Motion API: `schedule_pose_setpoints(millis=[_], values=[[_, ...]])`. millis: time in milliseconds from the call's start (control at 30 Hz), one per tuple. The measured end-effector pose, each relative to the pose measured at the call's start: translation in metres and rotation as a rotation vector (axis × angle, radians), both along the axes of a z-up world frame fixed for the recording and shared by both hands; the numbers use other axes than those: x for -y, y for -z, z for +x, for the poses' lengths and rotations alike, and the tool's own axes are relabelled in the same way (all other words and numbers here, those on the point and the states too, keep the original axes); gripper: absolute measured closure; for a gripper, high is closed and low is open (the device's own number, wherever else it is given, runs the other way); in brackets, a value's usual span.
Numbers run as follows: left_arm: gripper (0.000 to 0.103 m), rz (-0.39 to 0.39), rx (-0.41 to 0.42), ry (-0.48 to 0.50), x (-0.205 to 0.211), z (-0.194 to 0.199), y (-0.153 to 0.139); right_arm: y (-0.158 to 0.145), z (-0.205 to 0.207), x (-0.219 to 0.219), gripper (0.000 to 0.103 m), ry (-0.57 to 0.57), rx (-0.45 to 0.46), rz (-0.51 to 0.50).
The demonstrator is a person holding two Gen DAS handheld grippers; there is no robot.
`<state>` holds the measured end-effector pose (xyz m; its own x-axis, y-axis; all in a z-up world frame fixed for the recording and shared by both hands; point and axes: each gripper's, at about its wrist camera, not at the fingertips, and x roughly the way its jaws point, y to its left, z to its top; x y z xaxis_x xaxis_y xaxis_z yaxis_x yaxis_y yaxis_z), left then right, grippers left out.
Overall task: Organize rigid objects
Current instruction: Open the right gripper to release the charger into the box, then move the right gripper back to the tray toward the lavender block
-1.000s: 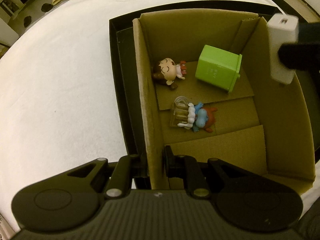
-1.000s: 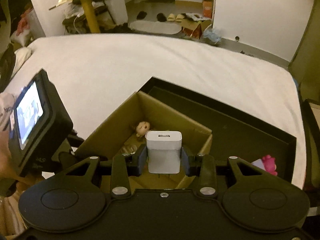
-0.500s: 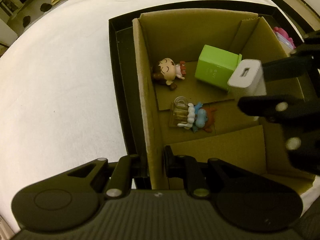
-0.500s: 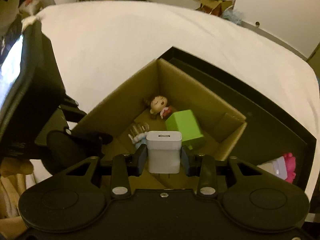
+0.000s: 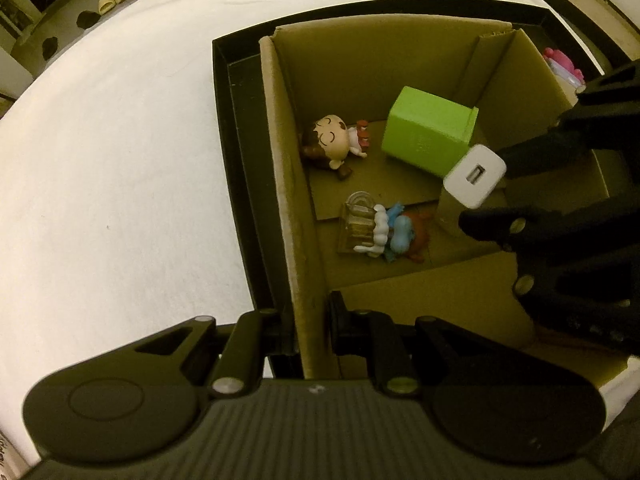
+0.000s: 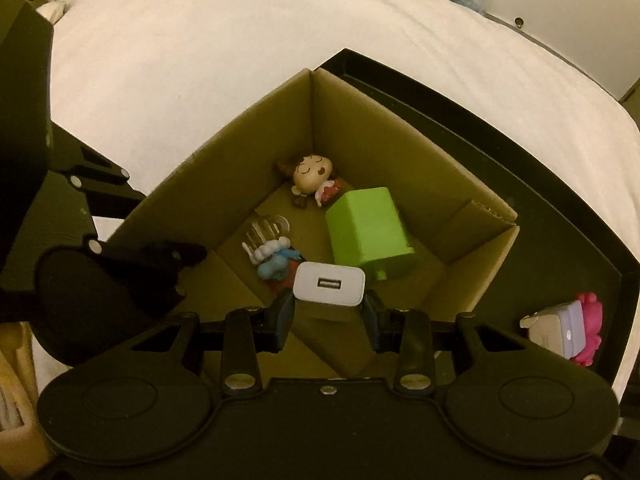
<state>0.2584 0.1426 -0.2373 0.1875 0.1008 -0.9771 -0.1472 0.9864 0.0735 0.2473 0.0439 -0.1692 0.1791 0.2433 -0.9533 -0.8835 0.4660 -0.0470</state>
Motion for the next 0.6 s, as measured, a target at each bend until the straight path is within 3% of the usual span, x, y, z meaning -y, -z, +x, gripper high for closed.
schedule_pose_setpoints(millis=[600], values=[[0.090, 0.003, -0.001, -0.009, -0.001, 0.000, 0.000, -0.062, 0.021, 0.047, 0.063, 0.109, 0.027, 0.193]])
